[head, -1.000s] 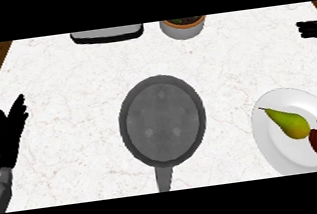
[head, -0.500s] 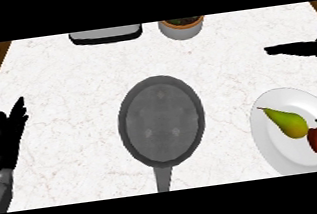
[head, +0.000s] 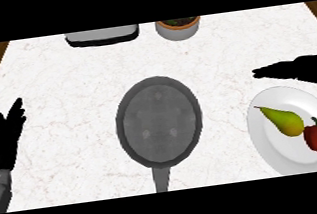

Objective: Pick the pear from the plate and place it in the pan

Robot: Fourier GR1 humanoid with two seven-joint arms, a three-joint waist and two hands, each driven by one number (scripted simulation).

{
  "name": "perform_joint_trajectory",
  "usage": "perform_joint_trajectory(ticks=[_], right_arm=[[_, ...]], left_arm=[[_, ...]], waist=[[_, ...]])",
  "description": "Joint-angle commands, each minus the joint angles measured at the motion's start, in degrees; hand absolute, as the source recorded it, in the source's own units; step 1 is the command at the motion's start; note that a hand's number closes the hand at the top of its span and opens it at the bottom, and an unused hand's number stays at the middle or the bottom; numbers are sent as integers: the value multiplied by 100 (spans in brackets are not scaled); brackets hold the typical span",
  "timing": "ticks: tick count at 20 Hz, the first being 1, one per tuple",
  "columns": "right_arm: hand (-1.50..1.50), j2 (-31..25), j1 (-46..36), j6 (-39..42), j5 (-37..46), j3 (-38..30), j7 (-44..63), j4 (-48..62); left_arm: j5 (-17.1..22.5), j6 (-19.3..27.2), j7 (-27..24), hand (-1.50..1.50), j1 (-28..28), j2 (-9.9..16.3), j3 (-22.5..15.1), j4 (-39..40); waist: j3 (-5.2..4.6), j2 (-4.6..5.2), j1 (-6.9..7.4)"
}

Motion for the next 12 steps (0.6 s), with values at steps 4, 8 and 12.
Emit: perform_joint_trajectory(ticks=[4, 8, 12], right_arm=[[-150, 97, 54, -332, 995, -55, -791, 749], [-150, 509, 32, -495, 1377, -62, -824, 908], [-150, 628, 211, -383, 1574, -135, -751, 762]], left_arm=[[-191, -152, 106, 0, 324, 6, 221, -382], [-406, -123, 189, 0, 14, -241, 276, -127], [-411, -335, 34, 0, 234, -254, 475, -167]], waist=[[1, -5, 8], [0, 1, -15], [-2, -11, -32]])
